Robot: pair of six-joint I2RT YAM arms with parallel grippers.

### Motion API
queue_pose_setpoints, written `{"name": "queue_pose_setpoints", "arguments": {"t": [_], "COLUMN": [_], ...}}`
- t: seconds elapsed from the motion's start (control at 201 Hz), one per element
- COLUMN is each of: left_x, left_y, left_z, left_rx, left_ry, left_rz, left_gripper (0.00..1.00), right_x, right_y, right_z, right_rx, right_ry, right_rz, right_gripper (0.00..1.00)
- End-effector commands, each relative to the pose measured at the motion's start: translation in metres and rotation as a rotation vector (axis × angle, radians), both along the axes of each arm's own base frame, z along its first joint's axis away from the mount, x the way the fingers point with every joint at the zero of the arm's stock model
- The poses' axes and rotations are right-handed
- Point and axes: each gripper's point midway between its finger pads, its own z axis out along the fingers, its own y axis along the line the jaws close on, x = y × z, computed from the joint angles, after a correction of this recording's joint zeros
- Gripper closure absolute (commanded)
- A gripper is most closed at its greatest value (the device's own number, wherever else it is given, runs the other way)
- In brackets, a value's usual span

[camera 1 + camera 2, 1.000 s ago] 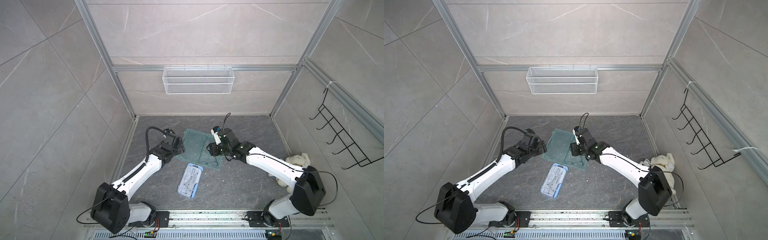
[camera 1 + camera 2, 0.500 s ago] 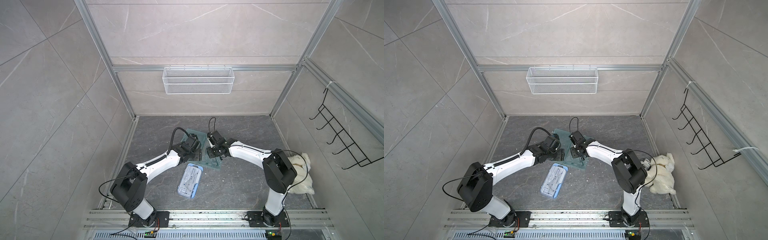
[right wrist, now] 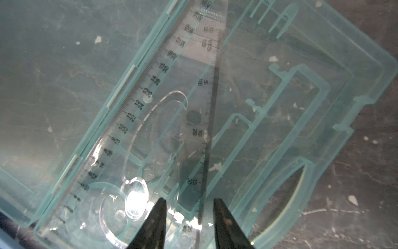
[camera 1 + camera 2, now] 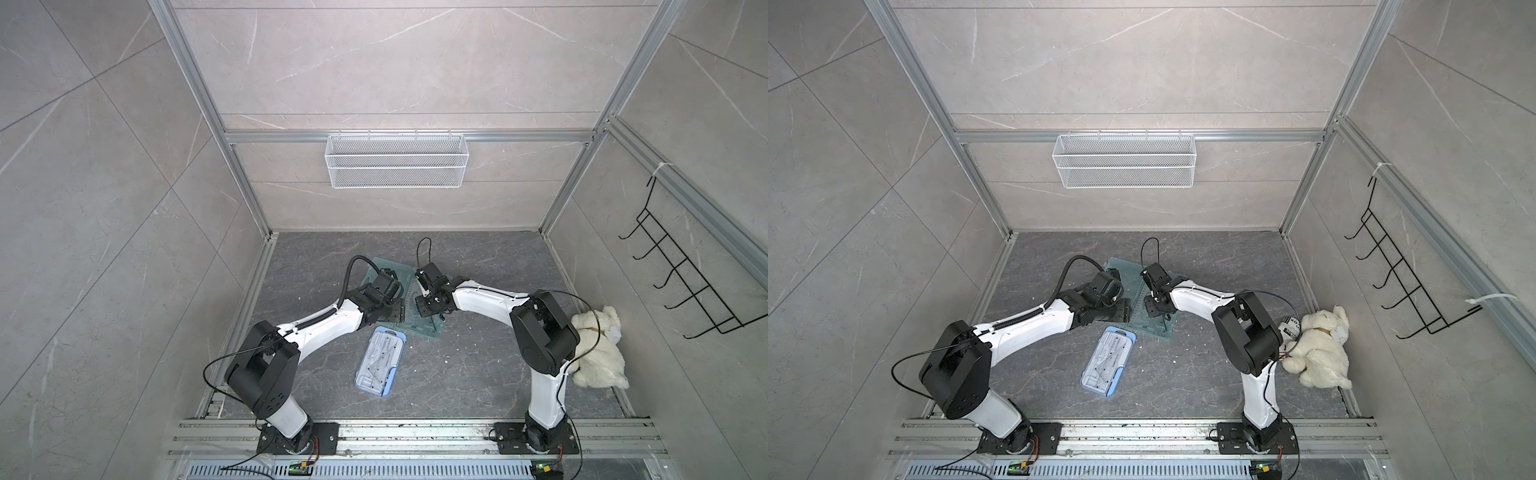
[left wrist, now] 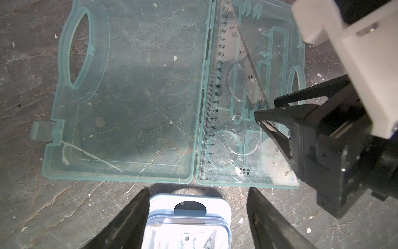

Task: Open the ruler set and take out the ruler
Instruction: Pick up the ruler from the ruler set box.

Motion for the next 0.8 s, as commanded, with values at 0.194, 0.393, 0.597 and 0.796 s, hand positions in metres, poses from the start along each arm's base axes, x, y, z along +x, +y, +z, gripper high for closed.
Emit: {"name": "queue_pose_setpoints", "arguments": {"t": [0.194, 0.393, 0.597, 0.796], "left_x": [0.0085, 0.0086, 0.0088, 0.0086], "left_y": [-0.0087, -0.0080, -0.0076, -0.0074], "left_z": [0.0130, 0.0130, 0.0119, 0.0092], "left_rx": [-0.029, -0.026, -0.024, -0.021], "left_ry": [-0.032, -0.033, -0.033, -0.026], "left_rz": [0.003, 0.007, 0.008, 0.012], "left_gripper": [0.27, 0.27, 0.27, 0.27], "right_x": [0.0067, 0.0081, 0.0086, 0.0084], "right_y": [0.0039, 0.0038, 0.0035, 0.0035], "right_z": [-0.0075, -0.0117, -0.0080, -0.0086], "right_rx": [-0.022, -0.032, -0.028, -0.028], "right_ry": [0.004, 0.009, 0.002, 0.005], "right_rz": [0.015, 0.011, 0.006, 0.005], "right_gripper": [0.61, 0.62, 0.67, 0.74]}}
